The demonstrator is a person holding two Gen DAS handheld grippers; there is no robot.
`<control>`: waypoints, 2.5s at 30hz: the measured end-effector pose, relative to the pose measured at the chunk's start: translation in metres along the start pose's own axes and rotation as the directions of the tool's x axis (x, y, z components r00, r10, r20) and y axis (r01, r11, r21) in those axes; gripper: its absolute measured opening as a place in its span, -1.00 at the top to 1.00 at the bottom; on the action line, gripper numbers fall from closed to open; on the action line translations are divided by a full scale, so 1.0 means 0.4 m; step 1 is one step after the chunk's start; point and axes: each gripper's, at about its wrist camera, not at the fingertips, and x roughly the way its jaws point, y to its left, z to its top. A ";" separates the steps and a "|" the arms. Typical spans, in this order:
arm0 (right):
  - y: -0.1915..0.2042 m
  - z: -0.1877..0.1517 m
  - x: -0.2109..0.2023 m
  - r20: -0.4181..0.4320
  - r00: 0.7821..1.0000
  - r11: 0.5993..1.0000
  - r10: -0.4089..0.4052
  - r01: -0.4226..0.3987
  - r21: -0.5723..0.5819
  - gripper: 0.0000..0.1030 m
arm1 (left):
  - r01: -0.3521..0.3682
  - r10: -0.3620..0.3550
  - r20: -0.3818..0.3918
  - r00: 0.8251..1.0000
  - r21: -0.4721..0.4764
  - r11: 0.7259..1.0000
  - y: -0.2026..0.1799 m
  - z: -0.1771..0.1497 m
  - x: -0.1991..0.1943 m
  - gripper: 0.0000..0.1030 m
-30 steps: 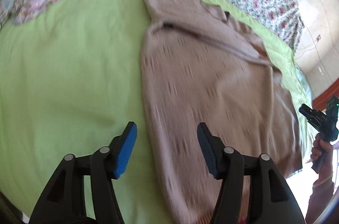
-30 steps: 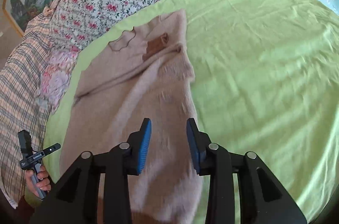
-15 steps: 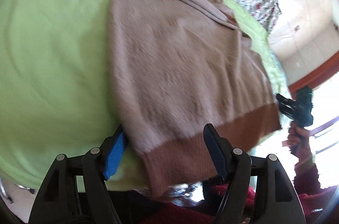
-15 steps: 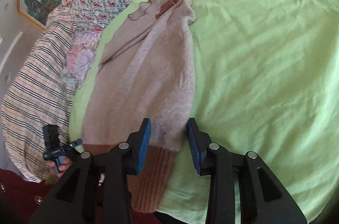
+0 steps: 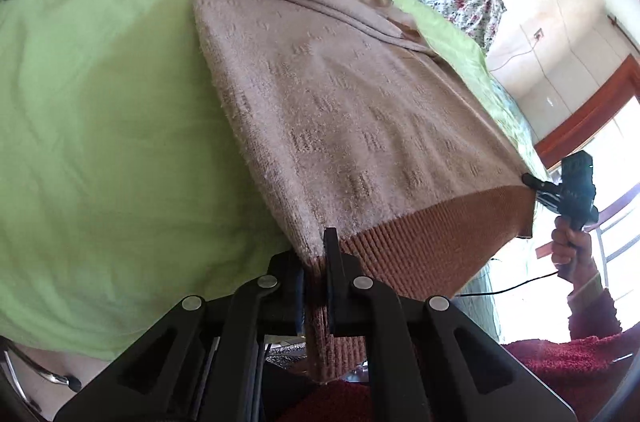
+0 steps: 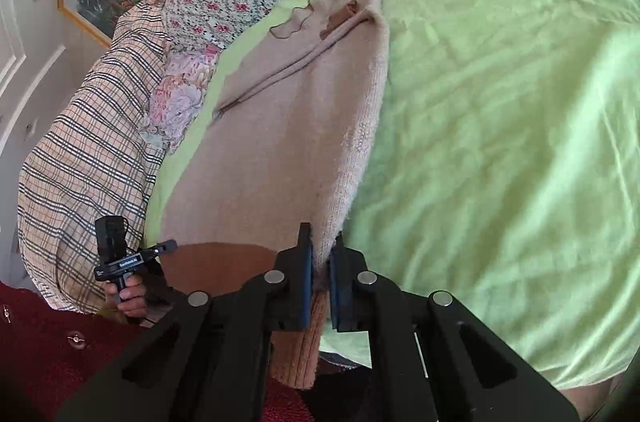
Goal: Fold small clothes
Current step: 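Grasp the brown ribbed hem with both grippers, then lift the hem and fold it toward the collar with both grippers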
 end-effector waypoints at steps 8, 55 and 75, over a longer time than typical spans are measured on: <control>-0.032 -0.025 0.021 -0.044 0.995 0.996 0.090 -0.089 0.029 0.64 | 0.074 -0.078 -0.084 0.993 -0.040 0.996 0.025 -0.002 0.044 0.46; -0.022 0.835 0.494 0.170 0.971 0.986 -0.168 0.163 0.046 0.83 | -0.014 0.036 0.237 0.971 -0.092 0.996 0.216 0.927 0.300 0.86; 0.250 0.617 0.603 -0.100 0.992 0.899 -0.080 0.029 -0.437 0.29 | 0.064 -0.068 0.019 0.998 0.154 0.986 -0.055 0.745 0.413 0.15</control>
